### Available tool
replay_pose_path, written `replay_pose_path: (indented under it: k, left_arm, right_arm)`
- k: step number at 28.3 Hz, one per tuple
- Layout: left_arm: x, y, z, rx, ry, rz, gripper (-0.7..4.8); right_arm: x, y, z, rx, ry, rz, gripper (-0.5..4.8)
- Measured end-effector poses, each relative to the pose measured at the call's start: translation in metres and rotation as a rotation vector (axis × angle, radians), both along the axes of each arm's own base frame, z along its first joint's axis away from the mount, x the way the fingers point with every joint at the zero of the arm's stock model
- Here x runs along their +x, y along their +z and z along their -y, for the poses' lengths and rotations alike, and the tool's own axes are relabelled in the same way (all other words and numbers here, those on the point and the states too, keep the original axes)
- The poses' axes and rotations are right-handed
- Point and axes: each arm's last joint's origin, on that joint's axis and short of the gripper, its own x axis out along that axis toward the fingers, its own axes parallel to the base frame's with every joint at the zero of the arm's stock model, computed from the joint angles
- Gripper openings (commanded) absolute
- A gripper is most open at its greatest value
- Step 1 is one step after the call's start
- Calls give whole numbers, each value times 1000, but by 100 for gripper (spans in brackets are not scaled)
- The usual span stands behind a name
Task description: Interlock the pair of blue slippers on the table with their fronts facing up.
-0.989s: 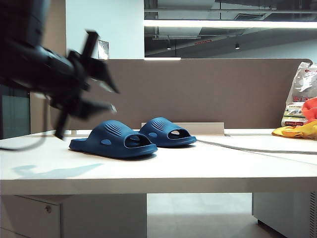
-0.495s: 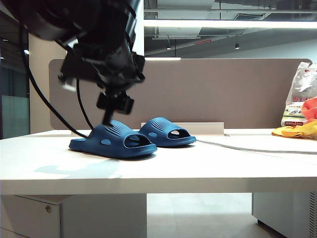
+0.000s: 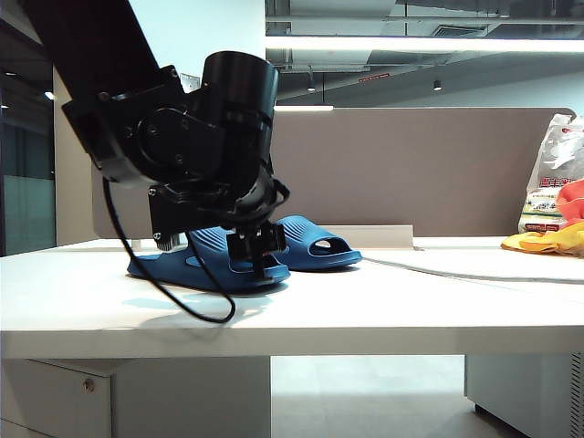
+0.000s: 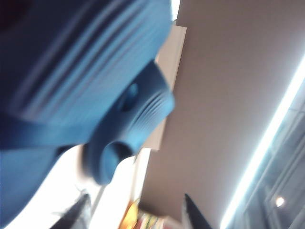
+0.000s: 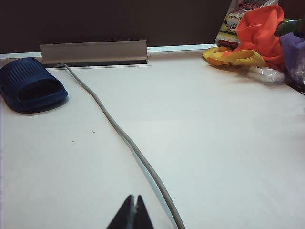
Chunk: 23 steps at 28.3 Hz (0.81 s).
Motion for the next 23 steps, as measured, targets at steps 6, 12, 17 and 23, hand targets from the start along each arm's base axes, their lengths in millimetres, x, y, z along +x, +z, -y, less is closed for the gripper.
replay_pose_path:
  k: [6,12,17,23]
  left_arm:
    - [22,8,-8,44,111,-40,247]
    - [23,1,-10,44,101,-83,247]
    - [24,-10,-8,-33,119,-114,247]
    - [24,-21,-1,-101,86,-127,247]
  right_arm:
    - [0,0,0,0,0,0,-4]
    - [0,0,0,0,0,0,-4]
    - [0,0,0,0,0,0,-4]
    - [0,0,0,0,0,0,-4]
